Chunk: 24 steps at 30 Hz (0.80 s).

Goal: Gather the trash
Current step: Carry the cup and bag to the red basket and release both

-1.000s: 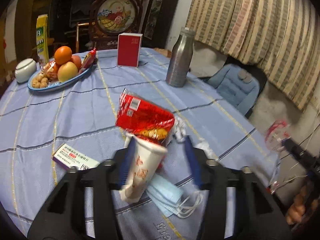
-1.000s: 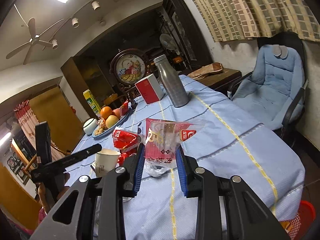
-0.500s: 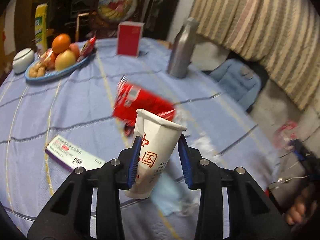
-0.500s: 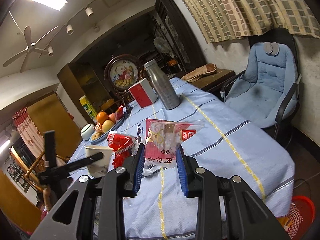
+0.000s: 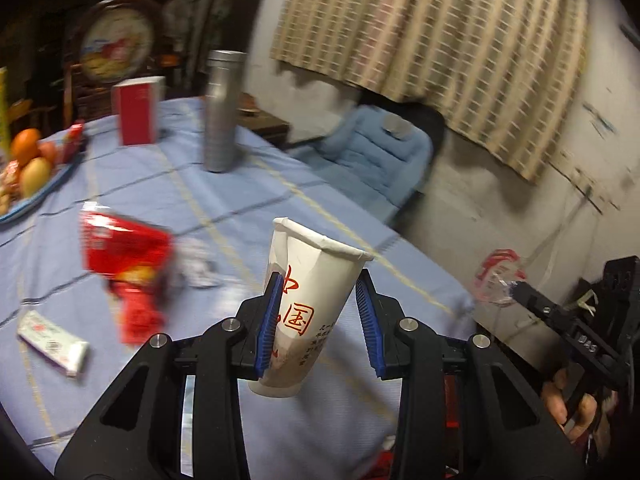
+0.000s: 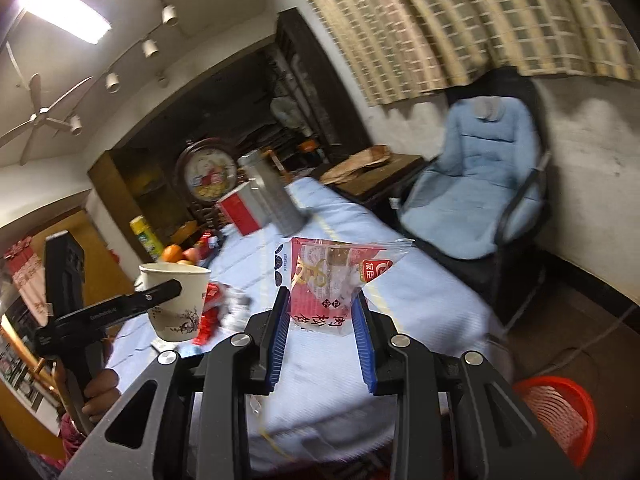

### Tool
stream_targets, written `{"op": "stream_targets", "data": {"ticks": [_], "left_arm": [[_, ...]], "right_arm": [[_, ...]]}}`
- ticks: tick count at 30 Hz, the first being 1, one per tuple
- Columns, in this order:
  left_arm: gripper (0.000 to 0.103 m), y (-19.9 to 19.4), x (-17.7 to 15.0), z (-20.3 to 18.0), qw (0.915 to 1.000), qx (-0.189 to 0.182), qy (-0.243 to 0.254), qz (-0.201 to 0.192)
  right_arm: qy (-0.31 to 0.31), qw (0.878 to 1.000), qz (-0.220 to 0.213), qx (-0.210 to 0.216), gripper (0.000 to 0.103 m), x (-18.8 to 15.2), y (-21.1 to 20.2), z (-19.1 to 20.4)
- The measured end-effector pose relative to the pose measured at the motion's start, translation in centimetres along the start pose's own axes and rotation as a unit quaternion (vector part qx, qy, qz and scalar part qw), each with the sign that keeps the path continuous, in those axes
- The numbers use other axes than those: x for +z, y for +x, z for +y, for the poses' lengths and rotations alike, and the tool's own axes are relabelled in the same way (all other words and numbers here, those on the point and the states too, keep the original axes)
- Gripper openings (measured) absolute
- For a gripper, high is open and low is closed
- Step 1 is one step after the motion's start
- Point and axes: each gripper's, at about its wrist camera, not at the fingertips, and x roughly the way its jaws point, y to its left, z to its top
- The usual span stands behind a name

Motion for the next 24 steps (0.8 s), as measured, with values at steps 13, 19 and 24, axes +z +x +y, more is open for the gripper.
{"op": "stream_targets", "data": {"ticks": [13,19,24], "left_arm": [[0.038,7.6,-3.2,-12.9,0.9842,-0.102,0.11,0.093],[0.038,10.9,-4.6,-17.4,0.9719,-0.122,0.153,0.131],[0.036,13.4,-6.0,-20.9,0.9602,-0.138,0.185,0.157]], "right_arm": [[0.076,0.972,0.108,-0.197,0.044,-8.1,0.2,-13.9],[0.133,0.969,0.086,-0.189,0.069,-8.4,-1.0,-17.2],[0.149,0.968,0.045,-0.198,0.075,-7.5,-3.0,-18.5]]}}
